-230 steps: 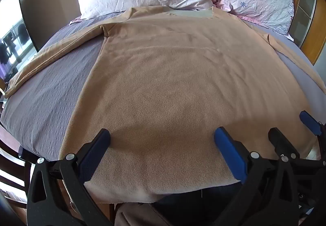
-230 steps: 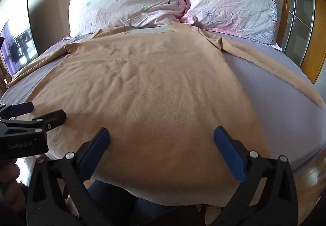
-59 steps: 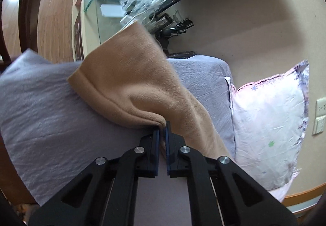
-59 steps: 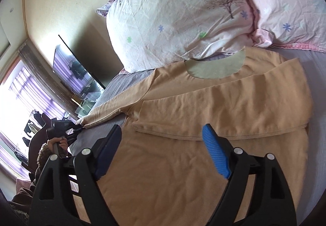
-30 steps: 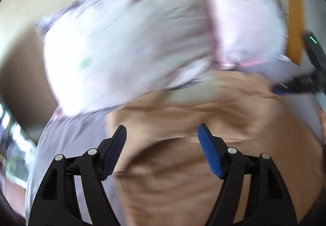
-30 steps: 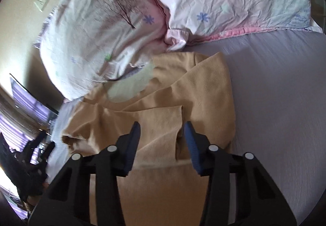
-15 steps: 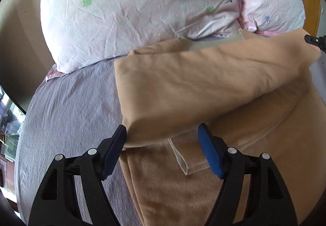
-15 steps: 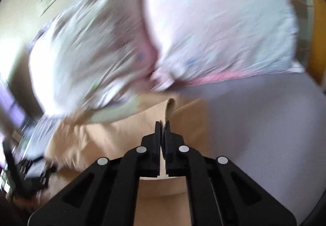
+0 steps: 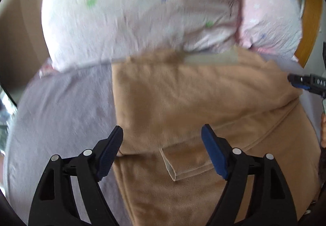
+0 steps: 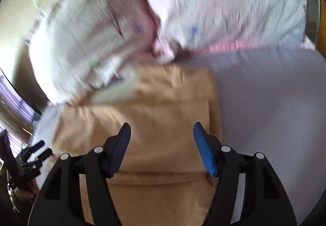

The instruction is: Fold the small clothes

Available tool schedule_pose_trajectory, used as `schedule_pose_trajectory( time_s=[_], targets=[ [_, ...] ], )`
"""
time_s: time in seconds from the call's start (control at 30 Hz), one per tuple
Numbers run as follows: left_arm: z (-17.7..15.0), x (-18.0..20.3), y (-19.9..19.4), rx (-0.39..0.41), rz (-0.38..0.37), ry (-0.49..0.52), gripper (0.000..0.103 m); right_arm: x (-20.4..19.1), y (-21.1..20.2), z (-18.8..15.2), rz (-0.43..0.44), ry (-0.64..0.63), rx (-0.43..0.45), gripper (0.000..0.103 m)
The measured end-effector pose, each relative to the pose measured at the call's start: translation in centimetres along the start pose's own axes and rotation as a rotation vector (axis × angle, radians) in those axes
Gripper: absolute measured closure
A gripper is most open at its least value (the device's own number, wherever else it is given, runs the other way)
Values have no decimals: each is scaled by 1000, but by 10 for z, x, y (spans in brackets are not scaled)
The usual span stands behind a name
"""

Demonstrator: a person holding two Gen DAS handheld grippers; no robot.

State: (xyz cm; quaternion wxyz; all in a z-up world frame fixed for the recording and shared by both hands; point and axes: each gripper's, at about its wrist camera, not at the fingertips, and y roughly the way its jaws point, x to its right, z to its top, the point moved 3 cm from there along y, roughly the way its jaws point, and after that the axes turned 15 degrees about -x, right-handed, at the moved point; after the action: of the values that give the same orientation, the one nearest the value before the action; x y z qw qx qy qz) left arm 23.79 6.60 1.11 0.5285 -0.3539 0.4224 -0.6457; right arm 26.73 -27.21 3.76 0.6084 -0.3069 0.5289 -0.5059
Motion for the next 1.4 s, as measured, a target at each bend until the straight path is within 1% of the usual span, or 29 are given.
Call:
schedule_pose_trajectory(
  time_s=[0.03,0.07,0.1,0.17,0.2,0.23,0.27,0.3,0.33,0.4,0.43,0.5,0.53,0.57,0.63,0.7,0.73,0.8,0.87,0.93,1.03,1.07,1.1,1.13,1.17,1.2,1.23,1.3,1.4],
  targets=[
    [-1,1,10,-27,-14,-5,23,-6,-2,-3,-19,-21,15,38],
    [-2,6,11,5,28,25,23,-8,-2,-4,-34,-33,0,38],
    [-3,9,11,-3,46,37,23,-11,-4,-5,-40,-36,-7,38],
    [-9,9,0,13,7,35,23,-11,-20,-13,23,-31,-7,36],
    [-18,7,-14,38,-52,38,23,-9,-34,-21,80,-43,12,33],
    [-25,5,-24,55,-79,41,23,-9,-48,-31,127,-68,33,30],
    [-39,1,-40,85,-116,51,23,-7,-64,-43,171,-100,55,23],
    [-57,-3,-58,116,-159,68,23,-6,-81,-61,227,-149,82,16],
    [-67,-6,-68,130,-187,76,23,-2,-91,-74,263,-186,99,13],
    [-103,-17,-93,149,-306,100,22,0,-112,-116,355,-279,110,8],
    [-127,-26,-105,154,-370,101,22,3,-120,-131,388,-306,101,8],
    [-166,-37,-120,162,-467,97,22,13,-134,-178,466,-362,56,7],
    [-180,-39,-123,162,-497,92,21,19,-137,-198,492,-374,32,7],
    [-202,-44,-126,157,-538,85,21,26,-141,-222,512,-380,1,7],
    [-234,-51,-127,148,-572,78,20,43,-143,-256,503,-352,-55,7],
    [-264,-55,-116,105,-623,47,19,63,-139,-279,502,-286,-107,7],
    [-271,-58,-109,80,-641,27,19,75,-133,-288,487,-228,-130,7],
    [-277,-60,-93,41,-640,-4,19,90,-121,-294,462,-149,-155,7],
    [-274,-56,-76,13,-659,-16,19,99,-99,-292,456,-88,-191,7],
    [-270,-47,-61,-18,-669,-17,19,99,-84,-289,477,-74,-206,7],
    [-258,-37,-44,-55,-681,-24,20,92,-60,-281,556,-67,-215,7],
    [-253,-33,-38,-65,-701,-41,20,87,-52,-278,581,-71,-217,13],
    [-249,-33,-35,-70,-723,-53,25,82,-47,-278,622,-83,-220,32],
    [-248,-32,-31,-81,-767,-78,38,80,-44,-277,648,-89,-226,46],
    [-247,-32,-28,-92,-802,-99,49,77,-42,-279,676,-103,-240,81],
    [-247,-33,-25,-107,-848,-131,77,74,-42,-280,683,-116,-243,96],
    [-248,-35,-23,-117,-888,-163,99,71,-45,-282,686,-136,-235,96],
    [-250,-40,-28,-106,-923,-201,99,67,-58,-282,708,-158,-209,97],
    [-241,-48,-52,-42,-953,-212,99,57,-92,-265,730,-210,-121,97]
  ],
)
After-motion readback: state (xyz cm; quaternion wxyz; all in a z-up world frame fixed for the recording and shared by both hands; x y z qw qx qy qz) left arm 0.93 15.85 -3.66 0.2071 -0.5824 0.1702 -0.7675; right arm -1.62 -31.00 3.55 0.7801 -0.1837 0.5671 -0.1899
